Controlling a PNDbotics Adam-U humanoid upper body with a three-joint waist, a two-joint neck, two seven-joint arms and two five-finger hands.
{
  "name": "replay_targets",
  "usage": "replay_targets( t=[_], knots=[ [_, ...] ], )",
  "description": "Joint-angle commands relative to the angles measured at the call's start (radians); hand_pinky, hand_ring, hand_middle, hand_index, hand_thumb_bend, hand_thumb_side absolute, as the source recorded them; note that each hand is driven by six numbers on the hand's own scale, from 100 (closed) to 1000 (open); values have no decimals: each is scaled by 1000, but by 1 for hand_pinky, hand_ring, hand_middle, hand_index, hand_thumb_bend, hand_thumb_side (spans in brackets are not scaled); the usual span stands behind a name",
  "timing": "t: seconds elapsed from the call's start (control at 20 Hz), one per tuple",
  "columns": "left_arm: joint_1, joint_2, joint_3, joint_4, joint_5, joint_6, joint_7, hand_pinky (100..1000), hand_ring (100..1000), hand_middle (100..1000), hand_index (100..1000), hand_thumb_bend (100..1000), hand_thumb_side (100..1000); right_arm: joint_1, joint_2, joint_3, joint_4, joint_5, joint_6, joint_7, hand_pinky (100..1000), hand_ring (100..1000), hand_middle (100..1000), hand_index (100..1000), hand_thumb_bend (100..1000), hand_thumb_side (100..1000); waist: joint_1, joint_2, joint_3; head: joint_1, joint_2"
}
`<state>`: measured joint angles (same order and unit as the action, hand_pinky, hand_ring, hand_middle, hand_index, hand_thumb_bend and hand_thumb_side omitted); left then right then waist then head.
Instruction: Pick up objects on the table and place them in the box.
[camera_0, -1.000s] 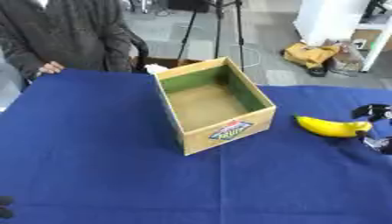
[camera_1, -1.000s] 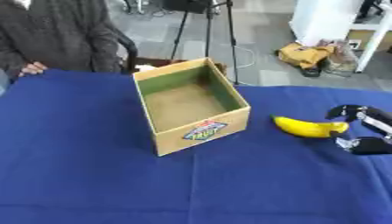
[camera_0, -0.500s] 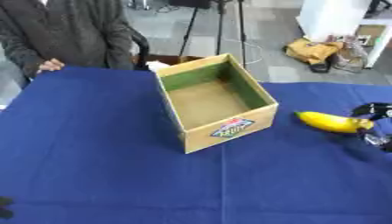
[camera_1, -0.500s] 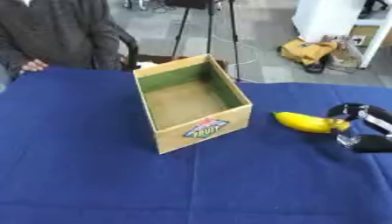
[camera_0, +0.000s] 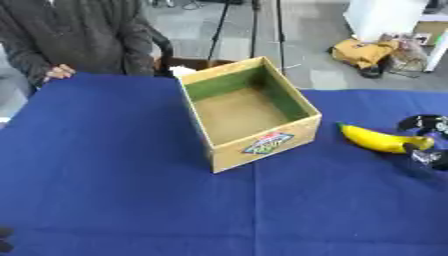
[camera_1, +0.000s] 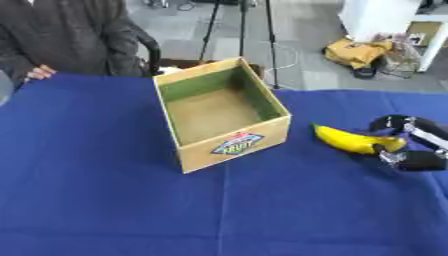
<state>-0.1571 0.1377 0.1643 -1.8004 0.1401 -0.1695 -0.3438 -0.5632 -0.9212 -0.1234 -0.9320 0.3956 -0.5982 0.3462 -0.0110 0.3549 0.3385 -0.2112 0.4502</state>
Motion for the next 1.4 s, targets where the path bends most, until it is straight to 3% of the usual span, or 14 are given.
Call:
replay_targets(
  t=[0.05,0.45,0.7,0.8,1.1,1.4],
  knots=[
    [2,4,5,-25,2,-10,-2,544,619,522,709,247,1000,-16,-54,-7,-19,-3,0,12,793,877,837,835,100,559,4,-14,-2,-13,7],
    [6,1,3,-22,3,-16,-10,545,620,522,709,246,1000,-28,-41,2,-19,5,-1,41,775,853,813,815,100,563,11,-13,-5,-38,-2],
    [8,0,4,-22,5,-20,-13,546,620,522,710,246,1000,-33,-38,4,-26,-2,-6,46,787,888,859,853,100,650,14,-13,-6,-53,-6],
    [9,0,3,-21,4,-20,-16,546,621,522,710,247,1000,-37,-40,3,-35,-8,-8,41,789,893,865,857,100,616,14,-12,-8,-59,-7],
    [8,-1,4,-19,1,-20,-21,546,621,522,710,248,1000,-48,-44,10,-58,-24,-14,58,791,888,859,856,100,643,10,-10,-13,-69,-8],
    [7,-4,5,-19,-1,-20,-23,547,622,521,710,247,1000,-53,-33,16,-65,25,-14,70,807,893,862,871,100,631,10,-7,-10,-73,-15]
  ],
)
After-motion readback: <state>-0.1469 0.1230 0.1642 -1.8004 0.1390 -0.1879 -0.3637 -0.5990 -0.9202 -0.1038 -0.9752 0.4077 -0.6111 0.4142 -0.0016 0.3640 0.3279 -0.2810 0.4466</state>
